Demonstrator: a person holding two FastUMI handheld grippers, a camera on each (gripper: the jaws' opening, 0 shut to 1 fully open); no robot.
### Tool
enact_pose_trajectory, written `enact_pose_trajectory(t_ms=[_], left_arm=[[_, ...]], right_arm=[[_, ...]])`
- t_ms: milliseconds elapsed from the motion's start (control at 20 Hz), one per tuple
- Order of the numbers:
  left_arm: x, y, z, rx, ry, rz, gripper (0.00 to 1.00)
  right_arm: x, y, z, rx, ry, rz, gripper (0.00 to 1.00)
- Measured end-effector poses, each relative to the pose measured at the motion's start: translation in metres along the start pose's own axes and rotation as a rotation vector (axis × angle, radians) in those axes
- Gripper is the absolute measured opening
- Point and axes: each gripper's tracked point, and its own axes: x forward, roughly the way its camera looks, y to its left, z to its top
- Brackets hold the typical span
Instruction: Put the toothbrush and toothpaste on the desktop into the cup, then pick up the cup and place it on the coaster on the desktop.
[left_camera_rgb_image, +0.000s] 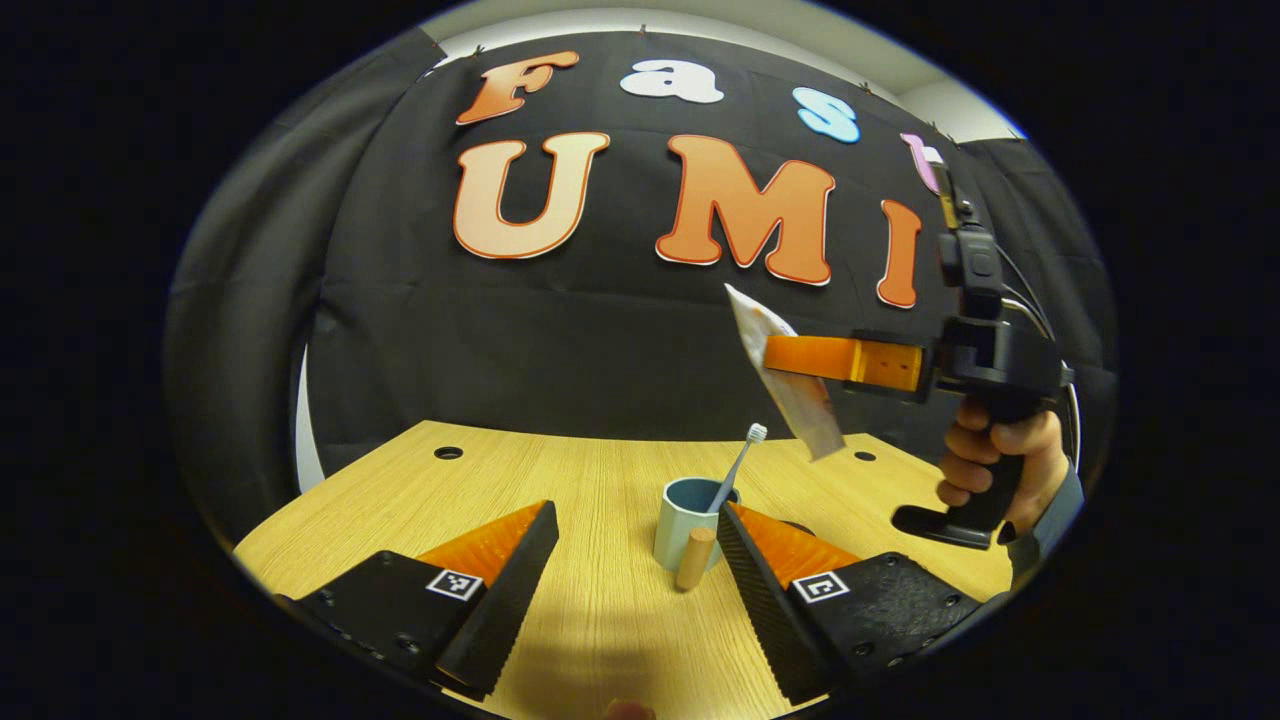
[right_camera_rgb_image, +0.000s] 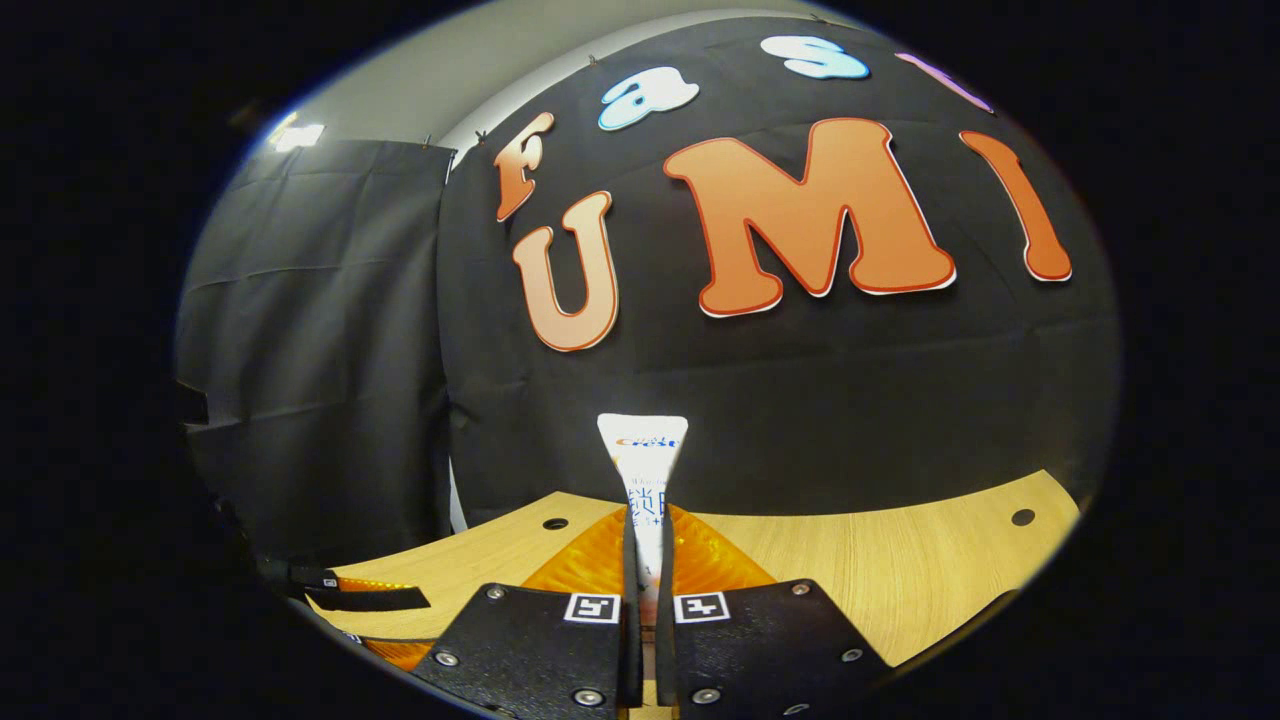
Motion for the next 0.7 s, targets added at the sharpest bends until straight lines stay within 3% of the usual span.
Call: enact_pose_trajectory(t_ms=[300, 700], left_arm=[[-0.015, 0.006, -0.008, 0.018, -0.014, 0.020, 0.96], [-0.033, 0.014, 0.004, 0.049, -0.054, 0.043, 0.96]], right_arm=[[0.032, 0.019, -0.019, -0.015, -0.007, 0.059, 0.05], [0.061, 0.015, -0.065, -0.044, 0.060, 0.039, 0.05]])
